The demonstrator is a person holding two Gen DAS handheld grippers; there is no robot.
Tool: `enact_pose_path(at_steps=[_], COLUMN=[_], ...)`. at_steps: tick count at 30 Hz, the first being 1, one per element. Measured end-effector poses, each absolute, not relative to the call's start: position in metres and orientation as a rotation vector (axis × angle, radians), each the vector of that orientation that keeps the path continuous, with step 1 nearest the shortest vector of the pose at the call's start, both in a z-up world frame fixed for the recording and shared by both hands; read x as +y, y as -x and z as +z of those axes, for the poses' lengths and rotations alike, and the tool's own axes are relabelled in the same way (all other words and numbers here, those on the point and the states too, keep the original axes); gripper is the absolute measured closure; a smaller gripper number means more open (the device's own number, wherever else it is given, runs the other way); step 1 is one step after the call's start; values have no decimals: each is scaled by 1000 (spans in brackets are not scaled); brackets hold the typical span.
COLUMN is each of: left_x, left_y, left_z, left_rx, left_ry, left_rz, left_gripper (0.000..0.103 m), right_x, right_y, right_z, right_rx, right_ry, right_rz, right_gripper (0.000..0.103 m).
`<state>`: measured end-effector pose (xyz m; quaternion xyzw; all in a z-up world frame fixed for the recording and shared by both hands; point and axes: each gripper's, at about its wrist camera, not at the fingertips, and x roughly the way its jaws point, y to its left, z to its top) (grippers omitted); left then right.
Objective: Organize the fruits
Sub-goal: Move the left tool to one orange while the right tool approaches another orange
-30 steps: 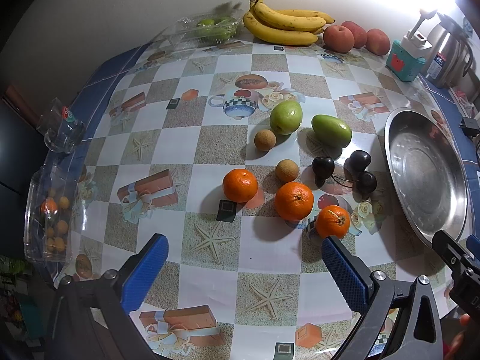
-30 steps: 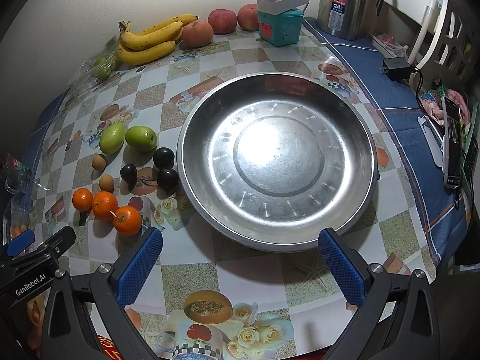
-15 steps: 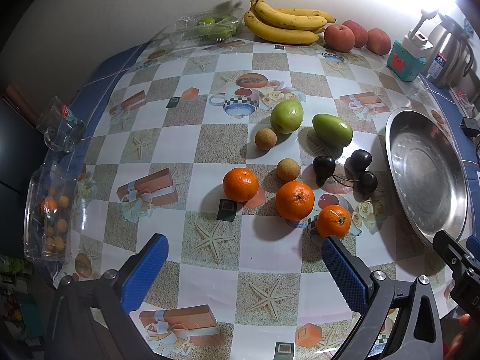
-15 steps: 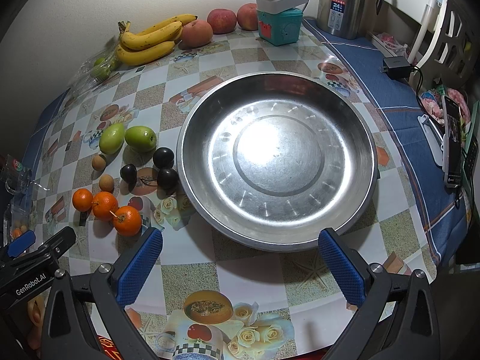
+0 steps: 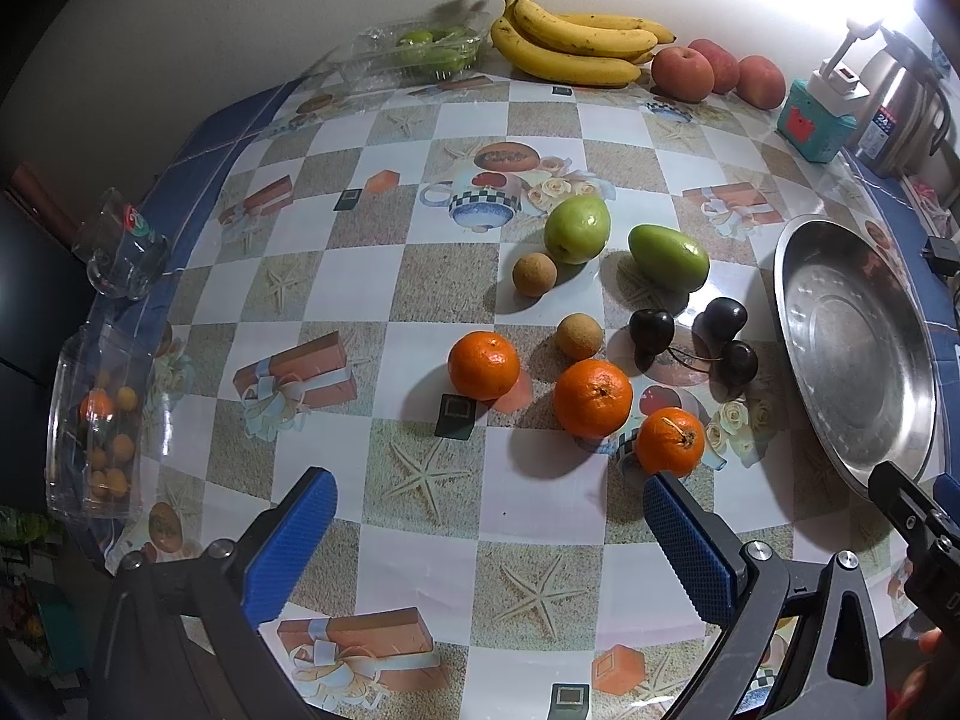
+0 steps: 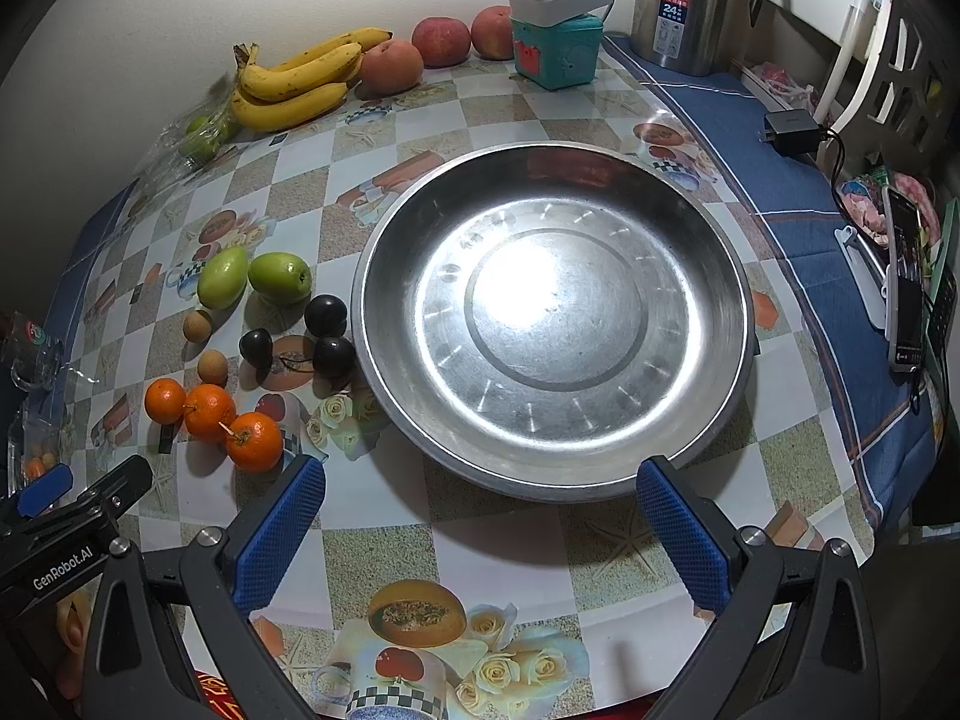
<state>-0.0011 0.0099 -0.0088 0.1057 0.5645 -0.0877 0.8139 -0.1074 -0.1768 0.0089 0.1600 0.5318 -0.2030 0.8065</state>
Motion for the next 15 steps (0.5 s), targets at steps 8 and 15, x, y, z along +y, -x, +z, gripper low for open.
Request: enact_pose_path(at_steps=[8,15], left_x=[18,28], left_y=[-10,-37], left_z=[7,32], left_rx=[1156,1112], left_ry=[-202,-99], left_rz=[-147,-118], left_gripper=[0,0], right_x=[-175,-156], right_y=[105,87], right_z=[17,40], right_rx=[1095,992], right_ry=[-375,-376], right_rz=[-348,-242], right_gripper=[0,0])
